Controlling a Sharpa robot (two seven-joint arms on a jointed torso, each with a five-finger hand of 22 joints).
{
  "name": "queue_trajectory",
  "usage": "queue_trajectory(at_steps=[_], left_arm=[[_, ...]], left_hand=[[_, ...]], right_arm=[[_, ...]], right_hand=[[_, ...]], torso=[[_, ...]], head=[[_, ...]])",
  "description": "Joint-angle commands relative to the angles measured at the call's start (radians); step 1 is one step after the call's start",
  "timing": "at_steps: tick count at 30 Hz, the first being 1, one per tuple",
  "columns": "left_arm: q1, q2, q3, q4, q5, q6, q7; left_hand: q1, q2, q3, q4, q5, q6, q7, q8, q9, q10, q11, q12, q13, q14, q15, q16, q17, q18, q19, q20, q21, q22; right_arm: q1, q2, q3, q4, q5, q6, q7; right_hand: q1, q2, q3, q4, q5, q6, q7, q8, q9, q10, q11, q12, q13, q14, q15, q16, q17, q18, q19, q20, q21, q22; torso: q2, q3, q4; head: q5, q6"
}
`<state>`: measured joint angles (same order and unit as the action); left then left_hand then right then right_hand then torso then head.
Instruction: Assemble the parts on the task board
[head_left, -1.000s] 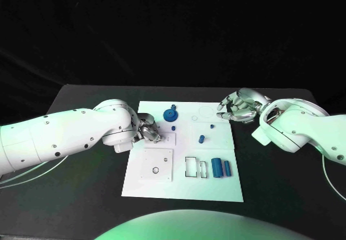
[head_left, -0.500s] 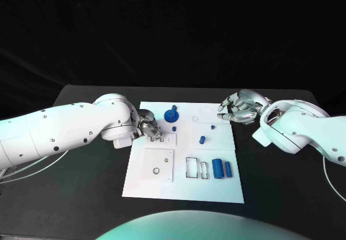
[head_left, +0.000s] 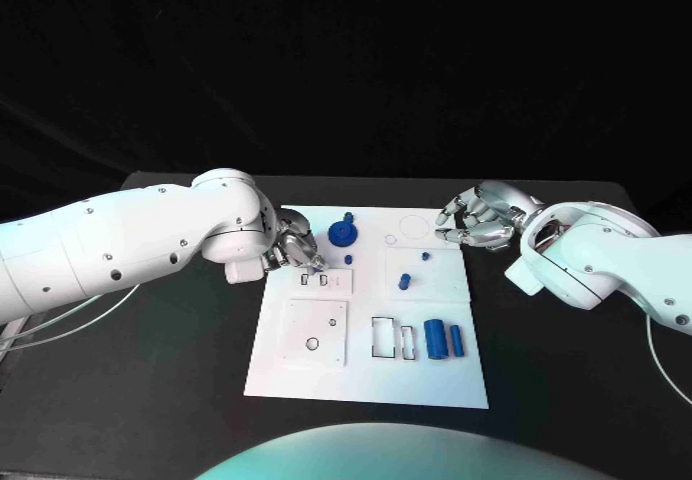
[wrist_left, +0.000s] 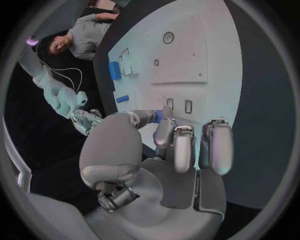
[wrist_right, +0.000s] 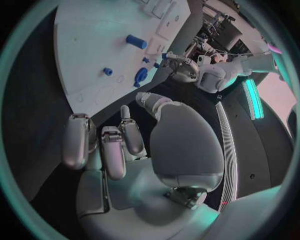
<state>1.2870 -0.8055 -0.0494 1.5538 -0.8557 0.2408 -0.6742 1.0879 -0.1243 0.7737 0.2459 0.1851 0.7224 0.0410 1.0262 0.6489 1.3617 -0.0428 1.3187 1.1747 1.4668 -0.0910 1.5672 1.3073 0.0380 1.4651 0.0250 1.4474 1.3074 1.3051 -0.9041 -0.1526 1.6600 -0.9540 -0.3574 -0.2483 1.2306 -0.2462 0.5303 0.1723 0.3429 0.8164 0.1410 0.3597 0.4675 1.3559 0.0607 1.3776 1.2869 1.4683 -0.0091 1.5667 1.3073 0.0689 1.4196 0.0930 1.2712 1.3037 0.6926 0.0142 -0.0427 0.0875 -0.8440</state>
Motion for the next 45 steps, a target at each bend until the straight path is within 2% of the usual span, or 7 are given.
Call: queue_trajectory(at_steps=[1,11,18,22,32,40,45], left_arm=[[0.01,0.016,0.0,-0.025,0.089,0.108,-0.01],[0.043,0.084,-0.01,-0.125,0.171,0.221,-0.021],[0.07,0.127,-0.034,-0.185,0.202,0.318,-0.027],[0.076,0.139,-0.041,-0.2,0.194,0.338,-0.028],[0.085,0.161,-0.057,-0.207,0.137,0.333,-0.029],[0.085,0.153,-0.062,-0.181,0.063,0.278,-0.024],[0.085,0.147,-0.072,-0.172,0.054,0.27,-0.025]], left_hand=[[0.013,0.005,0.16,-0.17,-0.014,0.008,-0.006,0.0,-0.002,0.0,0.009,-0.003,-0.001,0.104,0.005,0.004,0.263,-0.007,0.032,0.001,-0.007,0.211],[0.011,0.012,0.163,-0.181,-0.027,0.01,-0.004,-0.005,-0.005,0.002,0.01,-0.003,0.0,0.104,0.006,0.004,0.263,-0.005,0.028,0.002,-0.015,0.209],[0.004,0.019,0.161,-0.199,-0.009,0.014,-0.002,-0.012,-0.007,0.006,0.012,0.001,0.007,0.104,0.008,0.004,0.263,-0.004,0.027,0.004,-0.018,0.209],[0.001,0.021,0.158,-0.203,-0.003,0.015,-0.001,-0.014,-0.008,0.006,0.013,0.0,0.007,0.104,0.008,0.004,0.263,-0.004,0.026,0.004,-0.019,0.208],[0.0,0.024,0.157,-0.207,0.001,0.016,-0.001,-0.016,-0.008,0.009,0.013,0.004,0.012,0.104,0.008,0.004,0.263,-0.005,0.029,0.005,-0.015,0.21],[-0.01,0.03,0.151,-0.219,0.028,0.019,0.0,-0.017,-0.007,0.016,0.014,0.011,0.023,0.104,0.009,0.004,0.263,-0.006,0.032,0.005,-0.01,0.213],[-0.012,0.031,0.15,-0.222,0.032,0.02,-0.001,-0.017,-0.007,0.018,0.014,0.013,0.025,0.104,0.009,0.004,0.263,-0.007,0.033,0.005,-0.009,0.214]], right_arm=[[-0.001,0.002,0.0,-0.001,-0.01,0.015,-0.001],[-0.001,0.005,0.0,-0.002,-0.01,0.015,-0.002],[-0.001,0.006,-0.001,-0.004,-0.01,0.014,-0.002],[-0.001,0.008,-0.001,-0.004,-0.01,0.013,-0.002],[-0.001,0.01,-0.001,-0.005,-0.01,0.01,-0.002],[-0.002,0.012,-0.001,-0.006,-0.01,0.01,-0.001],[-0.003,0.013,-0.001,-0.007,-0.01,0.009,0.0]], right_hand=[[0.003,-0.002,0.006,-0.002,0.003,-0.001,-0.003,0.005,0.002,-0.002,-0.006,0.001,-0.001,0.103,-0.007,0.004,0.263,0.01,-0.005,-0.004,-0.006,0.0],[0.003,-0.002,0.006,-0.002,0.003,-0.001,-0.003,0.005,0.002,-0.002,-0.006,0.001,-0.001,0.103,-0.007,0.004,0.263,0.01,-0.005,-0.004,-0.006,0.0],[0.003,-0.002,0.006,-0.002,0.003,-0.001,-0.003,0.005,0.002,-0.002,-0.006,0.001,-0.001,0.103,-0.007,0.004,0.263,0.01,-0.005,-0.004,-0.006,0.0],[0.003,-0.002,0.006,-0.002,0.003,-0.001,-0.003,0.005,0.002,-0.002,-0.006,0.001,-0.001,0.103,-0.007,0.004,0.263,0.01,-0.005,-0.004,-0.006,0.0],[0.003,-0.003,0.009,-0.003,0.008,-0.001,-0.003,0.006,0.002,-0.002,-0.006,0.001,0.0,0.103,-0.007,0.004,0.263,0.011,-0.006,-0.004,-0.007,0.0],[0.003,-0.003,0.009,-0.003,0.008,-0.001,-0.003,0.006,0.002,-0.002,-0.006,0.001,0.0,0.103,-0.007,0.004,0.263,0.011,-0.006,-0.004,-0.007,0.0],[0.003,-0.003,0.01,-0.003,0.01,-0.001,-0.003,0.006,0.003,-0.002,-0.006,0.001,-0.001,0.103,-0.007,0.004,0.263,0.011,-0.005,-0.004,-0.007,0.0]], torso=[[0.0,0.0002,0.0007],[0.001,0.0003,0.0],[0.001,0.0011,0.0006],[0.001,0.0007,0.0015],[0.001,-0.0009,0.002],[0.001,-0.001,0.0015],[0.001,-0.0007,0.0015]], head=[[-0.001,-0.001],[0.0,0.003],[0.001,0.004],[0.001,0.005],[0.005,0.004],[0.011,0.004],[0.012,0.004]])
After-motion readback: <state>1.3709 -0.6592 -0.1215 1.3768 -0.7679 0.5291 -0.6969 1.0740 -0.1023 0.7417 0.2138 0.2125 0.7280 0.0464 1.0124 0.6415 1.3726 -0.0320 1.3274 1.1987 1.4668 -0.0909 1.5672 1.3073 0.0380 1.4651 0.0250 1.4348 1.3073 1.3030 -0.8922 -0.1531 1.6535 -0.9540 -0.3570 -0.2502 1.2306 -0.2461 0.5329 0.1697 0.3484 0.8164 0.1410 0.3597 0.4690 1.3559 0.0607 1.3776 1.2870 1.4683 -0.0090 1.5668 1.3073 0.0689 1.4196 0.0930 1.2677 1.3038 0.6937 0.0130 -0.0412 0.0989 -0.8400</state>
